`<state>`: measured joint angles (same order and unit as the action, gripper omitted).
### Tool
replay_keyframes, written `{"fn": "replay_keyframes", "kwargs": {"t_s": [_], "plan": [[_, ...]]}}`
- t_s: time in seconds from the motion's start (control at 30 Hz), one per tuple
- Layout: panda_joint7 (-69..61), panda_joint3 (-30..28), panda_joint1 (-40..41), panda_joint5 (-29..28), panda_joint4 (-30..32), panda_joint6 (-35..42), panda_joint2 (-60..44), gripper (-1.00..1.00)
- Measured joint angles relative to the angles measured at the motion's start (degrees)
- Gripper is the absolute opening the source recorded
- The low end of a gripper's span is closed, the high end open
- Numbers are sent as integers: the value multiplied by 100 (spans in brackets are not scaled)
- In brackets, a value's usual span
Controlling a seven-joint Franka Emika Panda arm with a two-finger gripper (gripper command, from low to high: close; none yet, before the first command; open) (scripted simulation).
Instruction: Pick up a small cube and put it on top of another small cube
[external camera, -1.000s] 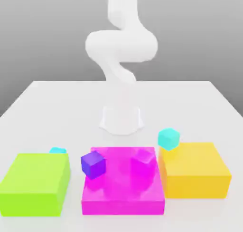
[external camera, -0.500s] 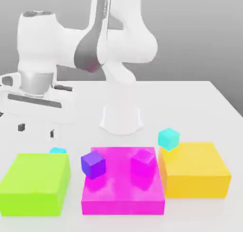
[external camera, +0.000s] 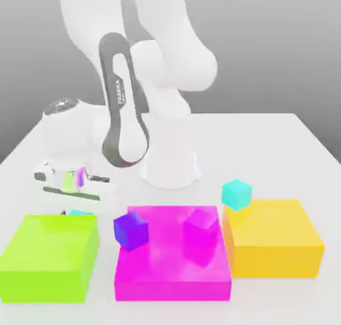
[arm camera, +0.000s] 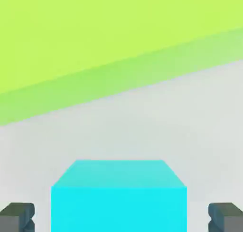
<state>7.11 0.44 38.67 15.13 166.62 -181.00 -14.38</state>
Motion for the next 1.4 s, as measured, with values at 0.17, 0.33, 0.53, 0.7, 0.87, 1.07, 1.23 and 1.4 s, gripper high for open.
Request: {"fn": "replay_keyframes", "kwargs": {"t_s": [0.17, 0.33, 0.53, 0.7, 0.87, 1.07, 1.23, 1.4], "plan": [[29, -153, -161, -14, 28, 139, 161, -100], [921, -1097, -766, -1222, 235, 911, 1138, -100], [2062, -729, -614, -1961, 77, 1702, 2092, -100], [3138, -194, -918, -1802, -156, 2360, 2557, -100], [4125, 318, -1277, -1486, -377, 3028, 3018, -100], [5099, 829, -1688, -987, -504, 3826, 3522, -100], [5183, 932, -1685, -1001, -201, 3134, 2952, -100], [5253, 971, -1639, -1093, -124, 2541, 2430, 100]]}}
